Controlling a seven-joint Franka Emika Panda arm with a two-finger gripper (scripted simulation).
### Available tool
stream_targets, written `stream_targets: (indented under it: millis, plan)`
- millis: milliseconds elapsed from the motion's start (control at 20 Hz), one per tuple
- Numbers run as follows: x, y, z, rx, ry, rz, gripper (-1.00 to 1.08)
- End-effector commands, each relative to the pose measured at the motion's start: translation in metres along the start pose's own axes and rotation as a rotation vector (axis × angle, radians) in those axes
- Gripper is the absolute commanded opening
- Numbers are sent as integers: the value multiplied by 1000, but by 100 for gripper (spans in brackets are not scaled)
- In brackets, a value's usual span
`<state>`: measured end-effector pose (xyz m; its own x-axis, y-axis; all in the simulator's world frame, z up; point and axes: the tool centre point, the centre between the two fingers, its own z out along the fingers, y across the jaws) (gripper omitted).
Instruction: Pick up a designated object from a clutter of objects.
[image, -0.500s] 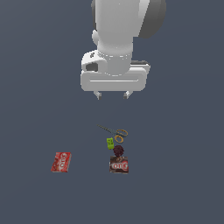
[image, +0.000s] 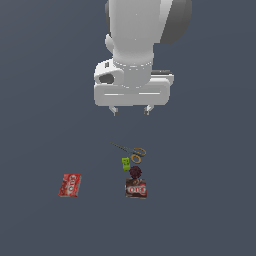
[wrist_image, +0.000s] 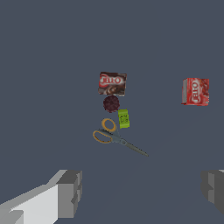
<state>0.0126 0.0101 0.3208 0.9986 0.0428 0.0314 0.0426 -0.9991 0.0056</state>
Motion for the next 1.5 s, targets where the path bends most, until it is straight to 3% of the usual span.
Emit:
stream_targets:
  millis: [0,650,1450]
  plan:
    - [2,-2,-1,7,3,5,100]
    - [3,1,26,2,-1,-74,100]
    - [-11,8,146,-3,-17,-438,100]
